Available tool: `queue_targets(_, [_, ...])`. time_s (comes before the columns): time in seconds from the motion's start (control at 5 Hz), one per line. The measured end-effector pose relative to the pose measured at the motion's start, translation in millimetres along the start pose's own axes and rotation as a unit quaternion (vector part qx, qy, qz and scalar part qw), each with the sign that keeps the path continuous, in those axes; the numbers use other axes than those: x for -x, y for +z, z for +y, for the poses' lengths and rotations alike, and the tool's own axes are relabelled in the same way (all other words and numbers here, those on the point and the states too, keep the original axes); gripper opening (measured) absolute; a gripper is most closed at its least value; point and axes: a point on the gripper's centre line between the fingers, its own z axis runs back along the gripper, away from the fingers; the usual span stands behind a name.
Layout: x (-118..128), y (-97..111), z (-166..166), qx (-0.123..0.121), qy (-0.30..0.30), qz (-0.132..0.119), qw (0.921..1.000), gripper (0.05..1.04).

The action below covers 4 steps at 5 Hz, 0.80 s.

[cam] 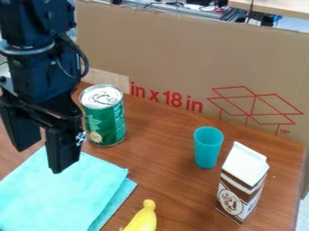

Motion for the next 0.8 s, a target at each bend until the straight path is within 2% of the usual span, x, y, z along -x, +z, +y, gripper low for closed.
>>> queue_targets(0.2, [1, -2, 0, 0.001, 0.000, 0.005, 1.0000, 1.001])
queue_targets(0.4, [-3, -6, 9, 0.001, 0.004, -0.003, 1.0000, 1.000])
queue_targets(0.6, [-3, -17, 17, -0.014, 0.012, -0.008, 0.9998, 1.001])
queue_targets(0.8, [-6, -38, 27, -0.020, 0.032, -0.001, 0.9993, 1.000])
